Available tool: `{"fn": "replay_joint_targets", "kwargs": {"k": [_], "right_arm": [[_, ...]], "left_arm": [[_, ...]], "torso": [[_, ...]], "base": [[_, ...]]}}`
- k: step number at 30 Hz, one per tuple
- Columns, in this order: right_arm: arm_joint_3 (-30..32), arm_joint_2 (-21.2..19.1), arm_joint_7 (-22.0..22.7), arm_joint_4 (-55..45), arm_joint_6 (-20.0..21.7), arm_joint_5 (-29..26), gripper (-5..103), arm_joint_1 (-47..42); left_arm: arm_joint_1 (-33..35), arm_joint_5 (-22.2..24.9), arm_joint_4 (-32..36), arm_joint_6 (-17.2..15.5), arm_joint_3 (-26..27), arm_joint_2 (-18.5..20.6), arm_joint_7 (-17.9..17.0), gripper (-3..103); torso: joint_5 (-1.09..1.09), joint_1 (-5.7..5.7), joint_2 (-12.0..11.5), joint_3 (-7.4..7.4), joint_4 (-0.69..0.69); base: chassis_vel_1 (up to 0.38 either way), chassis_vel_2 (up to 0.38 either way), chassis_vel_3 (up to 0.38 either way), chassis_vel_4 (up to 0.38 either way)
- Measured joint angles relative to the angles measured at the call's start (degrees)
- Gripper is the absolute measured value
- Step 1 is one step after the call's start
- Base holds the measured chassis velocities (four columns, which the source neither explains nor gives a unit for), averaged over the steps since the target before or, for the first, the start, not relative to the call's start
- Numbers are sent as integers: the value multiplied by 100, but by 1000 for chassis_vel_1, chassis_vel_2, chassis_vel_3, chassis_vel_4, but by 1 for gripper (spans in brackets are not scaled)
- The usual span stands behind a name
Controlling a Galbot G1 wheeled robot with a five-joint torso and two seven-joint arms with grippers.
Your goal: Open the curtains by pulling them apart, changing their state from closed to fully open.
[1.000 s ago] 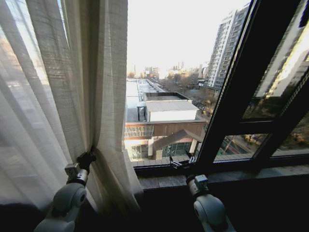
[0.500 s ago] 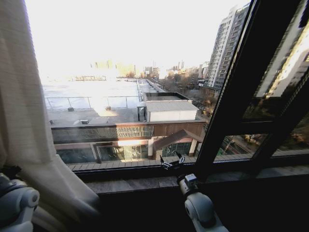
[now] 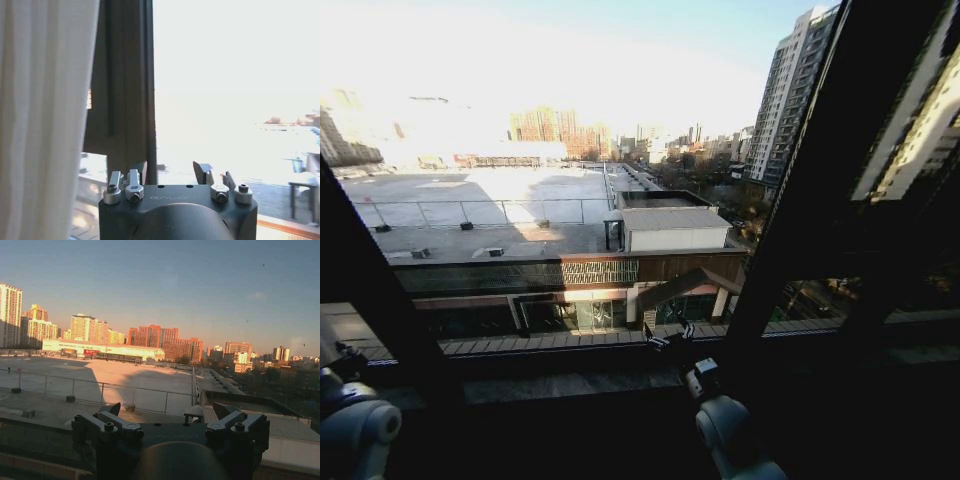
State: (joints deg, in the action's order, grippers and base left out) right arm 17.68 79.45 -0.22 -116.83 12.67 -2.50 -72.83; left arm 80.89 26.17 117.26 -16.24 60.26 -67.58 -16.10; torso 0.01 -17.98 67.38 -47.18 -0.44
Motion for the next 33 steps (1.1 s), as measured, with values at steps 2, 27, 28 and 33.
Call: {"fn": "replay_joint_targets", "kwargs": {"k": [2, 27, 28, 33], "right_arm": [[13, -6, 30, -22, 12, -54, 100, -2], [438, -95, 413, -353, 789, -545, 100, 139], [438, -95, 413, -353, 789, -545, 100, 139], [445, -88, 413, -321, 810, -545, 100, 157]], "left_arm": [[83, -32, 66, 113, -51, -21, 348, 57], [663, 63, 885, 246, -660, -541, 1951, 100], [663, 63, 885, 246, -660, -541, 1951, 100], [653, -11, 891, 293, -730, -579, 1935, 100]], "torso": [[1, 0, 0, 0, 2], [0, 0, 0, 0, 1], [0, 0, 0, 0, 1], [1, 0, 0, 0, 0]], "base": [[0, 0, 0, 0], [-20, -37, 17, 34], [-108, -173, 113, 219], [-170, -254, 159, 264]]}}
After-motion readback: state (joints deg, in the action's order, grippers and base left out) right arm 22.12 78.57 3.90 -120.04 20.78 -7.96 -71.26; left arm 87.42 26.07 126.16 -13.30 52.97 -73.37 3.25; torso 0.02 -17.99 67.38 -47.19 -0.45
